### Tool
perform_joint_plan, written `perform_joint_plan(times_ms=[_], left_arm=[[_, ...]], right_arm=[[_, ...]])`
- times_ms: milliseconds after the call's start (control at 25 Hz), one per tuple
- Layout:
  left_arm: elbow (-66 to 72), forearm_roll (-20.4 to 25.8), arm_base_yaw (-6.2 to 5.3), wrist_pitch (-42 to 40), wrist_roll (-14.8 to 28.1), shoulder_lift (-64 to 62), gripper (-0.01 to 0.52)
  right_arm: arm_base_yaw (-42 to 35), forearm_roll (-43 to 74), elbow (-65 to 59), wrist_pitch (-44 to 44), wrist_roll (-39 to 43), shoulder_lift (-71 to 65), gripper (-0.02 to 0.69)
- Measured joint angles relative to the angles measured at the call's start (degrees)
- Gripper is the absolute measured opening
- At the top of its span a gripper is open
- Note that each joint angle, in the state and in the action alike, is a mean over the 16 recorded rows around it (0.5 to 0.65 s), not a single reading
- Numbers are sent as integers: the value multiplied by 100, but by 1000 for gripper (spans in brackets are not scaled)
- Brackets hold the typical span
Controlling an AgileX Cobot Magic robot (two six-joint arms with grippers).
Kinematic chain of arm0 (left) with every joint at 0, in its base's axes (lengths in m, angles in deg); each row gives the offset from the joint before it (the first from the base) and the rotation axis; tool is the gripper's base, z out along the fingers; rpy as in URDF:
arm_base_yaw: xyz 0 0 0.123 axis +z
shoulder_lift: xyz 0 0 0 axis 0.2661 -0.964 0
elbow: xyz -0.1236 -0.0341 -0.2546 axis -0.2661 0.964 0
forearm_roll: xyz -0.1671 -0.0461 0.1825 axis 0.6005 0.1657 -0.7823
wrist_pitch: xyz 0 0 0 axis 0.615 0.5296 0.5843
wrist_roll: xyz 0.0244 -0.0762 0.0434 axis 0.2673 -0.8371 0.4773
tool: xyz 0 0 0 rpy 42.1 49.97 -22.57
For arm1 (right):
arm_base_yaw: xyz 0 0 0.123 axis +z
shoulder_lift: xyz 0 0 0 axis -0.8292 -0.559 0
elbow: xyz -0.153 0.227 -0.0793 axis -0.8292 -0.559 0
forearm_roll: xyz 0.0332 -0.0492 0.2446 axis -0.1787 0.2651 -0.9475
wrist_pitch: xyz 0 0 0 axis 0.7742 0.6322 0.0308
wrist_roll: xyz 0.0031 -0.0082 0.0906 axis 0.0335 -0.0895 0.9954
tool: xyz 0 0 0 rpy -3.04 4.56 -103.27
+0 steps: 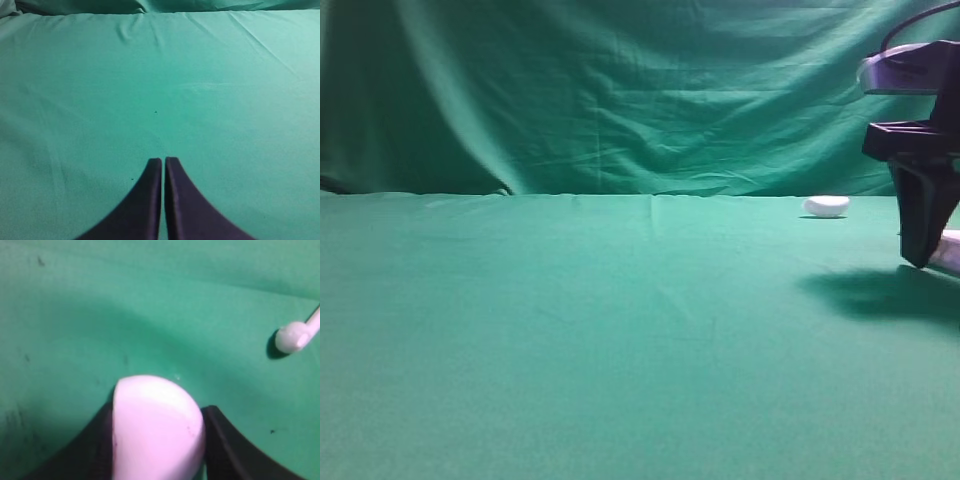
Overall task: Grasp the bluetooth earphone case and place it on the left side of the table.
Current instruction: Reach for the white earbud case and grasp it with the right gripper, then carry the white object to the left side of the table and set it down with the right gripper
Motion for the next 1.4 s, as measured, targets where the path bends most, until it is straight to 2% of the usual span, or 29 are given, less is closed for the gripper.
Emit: perform_joint_plan(times_ms=[240,520,800,1080,1200,1400], left_arm=[[0,0,0,0,0,0,0],[0,0,0,0,0,0,0],[0,0,0,0,0,0,0],[0,0,0,0,0,0,0],[0,0,0,0,0,0,0],[0,0,0,0,0,0,0]], right_arm=[[542,-152,1130,600,-38,-120,326],[1747,-319,3139,1198,-92,-858,326],[3000,-365,5008,1340,-121,-2243,326],[3744,-372,6081,1175,-127,-3445,326],[3905,-377,6278,1071,-126,-3731,344],[4031,-384,6401,1002,-69,-3920,432]])
